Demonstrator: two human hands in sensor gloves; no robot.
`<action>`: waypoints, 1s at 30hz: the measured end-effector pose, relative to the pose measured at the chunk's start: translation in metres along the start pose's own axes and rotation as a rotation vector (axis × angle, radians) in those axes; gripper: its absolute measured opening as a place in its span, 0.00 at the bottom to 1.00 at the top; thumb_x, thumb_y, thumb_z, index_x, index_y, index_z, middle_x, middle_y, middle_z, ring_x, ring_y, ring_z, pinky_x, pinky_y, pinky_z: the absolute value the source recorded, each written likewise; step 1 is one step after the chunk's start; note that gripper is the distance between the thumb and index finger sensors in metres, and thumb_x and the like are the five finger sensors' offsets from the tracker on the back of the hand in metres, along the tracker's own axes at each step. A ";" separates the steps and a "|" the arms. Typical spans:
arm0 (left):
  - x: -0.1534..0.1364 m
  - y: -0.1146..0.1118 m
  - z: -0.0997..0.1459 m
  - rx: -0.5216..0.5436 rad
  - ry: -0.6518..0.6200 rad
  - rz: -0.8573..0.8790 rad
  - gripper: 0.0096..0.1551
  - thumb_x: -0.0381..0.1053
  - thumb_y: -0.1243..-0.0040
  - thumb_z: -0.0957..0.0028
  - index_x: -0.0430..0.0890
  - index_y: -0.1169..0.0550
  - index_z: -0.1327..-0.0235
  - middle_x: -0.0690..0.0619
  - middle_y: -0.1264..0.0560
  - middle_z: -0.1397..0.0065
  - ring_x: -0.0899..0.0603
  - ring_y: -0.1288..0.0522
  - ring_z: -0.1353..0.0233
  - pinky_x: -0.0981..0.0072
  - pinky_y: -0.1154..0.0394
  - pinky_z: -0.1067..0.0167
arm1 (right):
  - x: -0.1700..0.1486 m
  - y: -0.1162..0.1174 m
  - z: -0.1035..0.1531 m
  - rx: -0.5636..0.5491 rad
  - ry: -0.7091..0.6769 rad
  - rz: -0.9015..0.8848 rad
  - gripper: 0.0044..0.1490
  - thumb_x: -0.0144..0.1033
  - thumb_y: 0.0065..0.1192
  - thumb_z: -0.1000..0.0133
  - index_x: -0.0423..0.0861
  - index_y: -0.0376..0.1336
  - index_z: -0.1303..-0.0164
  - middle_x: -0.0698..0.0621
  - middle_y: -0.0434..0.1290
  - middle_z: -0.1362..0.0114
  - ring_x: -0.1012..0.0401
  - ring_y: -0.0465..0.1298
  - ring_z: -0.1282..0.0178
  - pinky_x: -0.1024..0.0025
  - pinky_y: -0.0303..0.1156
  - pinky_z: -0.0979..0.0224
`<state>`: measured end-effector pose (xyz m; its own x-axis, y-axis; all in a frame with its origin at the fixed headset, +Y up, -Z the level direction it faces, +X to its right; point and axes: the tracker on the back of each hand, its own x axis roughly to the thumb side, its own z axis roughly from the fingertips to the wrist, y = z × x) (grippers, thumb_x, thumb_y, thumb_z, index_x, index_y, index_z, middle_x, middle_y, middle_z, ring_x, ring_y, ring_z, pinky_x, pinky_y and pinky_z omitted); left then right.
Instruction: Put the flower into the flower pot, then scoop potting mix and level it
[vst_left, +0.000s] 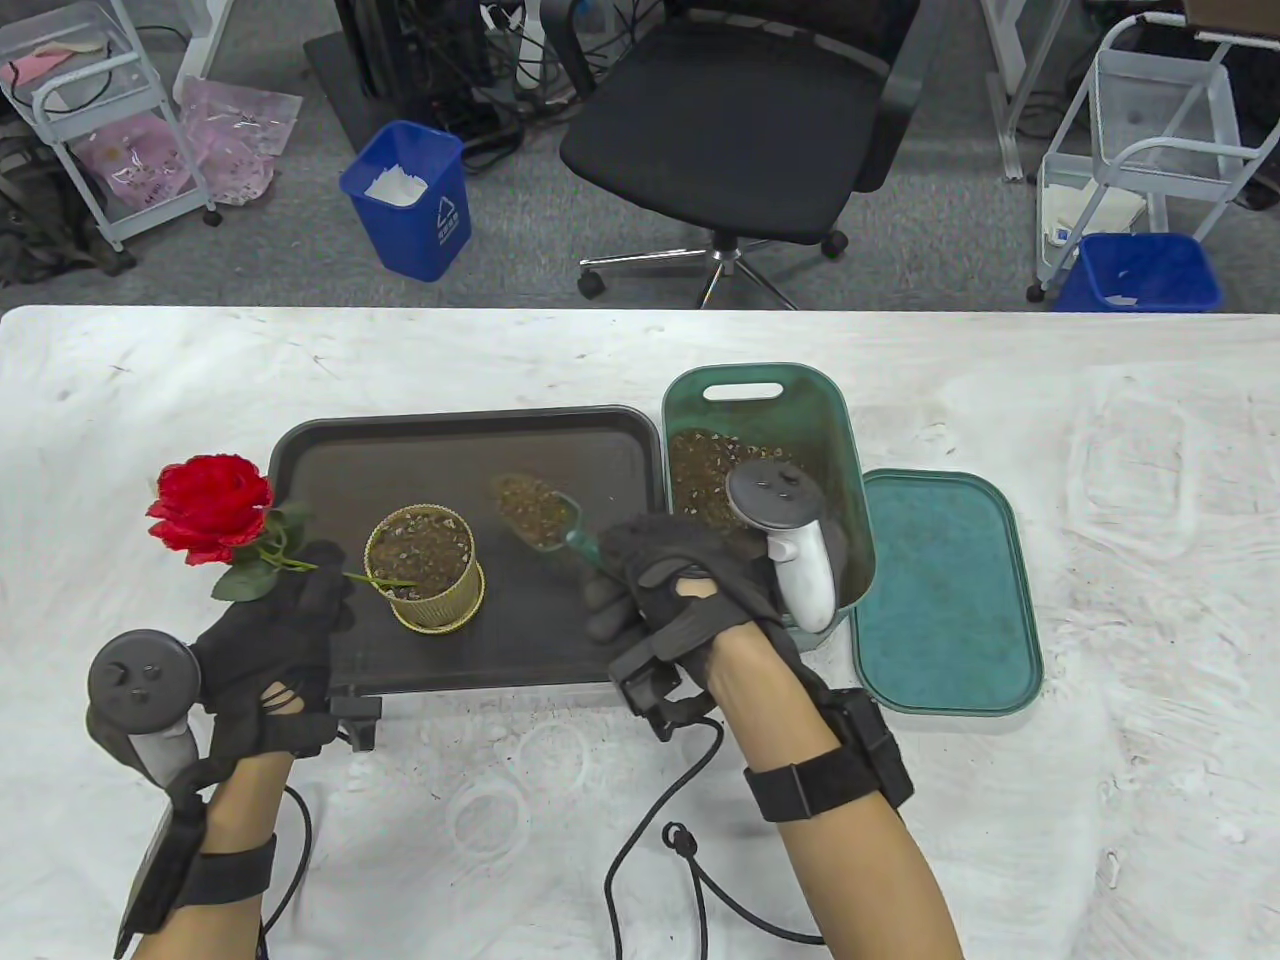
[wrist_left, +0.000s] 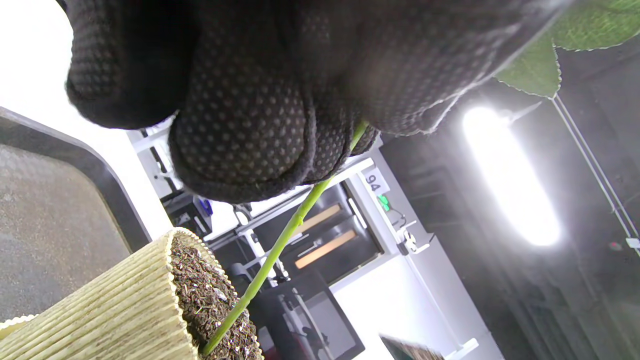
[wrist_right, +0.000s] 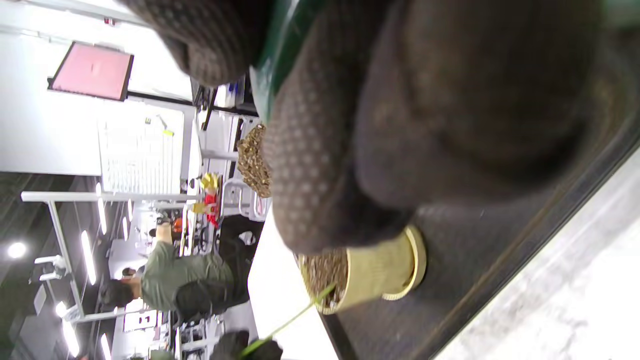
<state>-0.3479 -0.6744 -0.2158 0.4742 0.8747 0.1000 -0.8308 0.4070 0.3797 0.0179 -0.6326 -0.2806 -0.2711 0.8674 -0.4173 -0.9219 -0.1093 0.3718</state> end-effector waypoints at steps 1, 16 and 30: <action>0.000 0.000 0.000 0.000 0.001 0.001 0.23 0.57 0.29 0.56 0.49 0.13 0.51 0.51 0.13 0.51 0.48 0.09 0.64 0.57 0.13 0.58 | 0.000 0.008 -0.004 0.011 0.002 0.003 0.34 0.39 0.58 0.50 0.33 0.62 0.39 0.42 0.83 0.53 0.53 0.89 0.72 0.65 0.88 0.74; 0.001 0.000 0.000 -0.002 0.002 0.005 0.23 0.57 0.29 0.56 0.49 0.13 0.51 0.51 0.13 0.51 0.48 0.09 0.64 0.57 0.13 0.58 | 0.009 0.065 -0.042 -0.232 -0.123 0.401 0.30 0.40 0.66 0.52 0.37 0.71 0.45 0.43 0.87 0.63 0.56 0.88 0.84 0.68 0.86 0.85; 0.001 0.000 0.000 -0.002 0.000 0.003 0.23 0.57 0.29 0.56 0.49 0.13 0.51 0.51 0.13 0.51 0.48 0.09 0.64 0.57 0.13 0.58 | 0.021 0.114 -0.011 -0.425 -0.464 0.961 0.30 0.41 0.67 0.52 0.38 0.71 0.44 0.44 0.87 0.63 0.56 0.88 0.84 0.68 0.85 0.86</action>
<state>-0.3474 -0.6737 -0.2155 0.4721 0.8757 0.1012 -0.8327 0.4054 0.3772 -0.0958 -0.6322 -0.2558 -0.8663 0.4230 0.2657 -0.4325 -0.9013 0.0246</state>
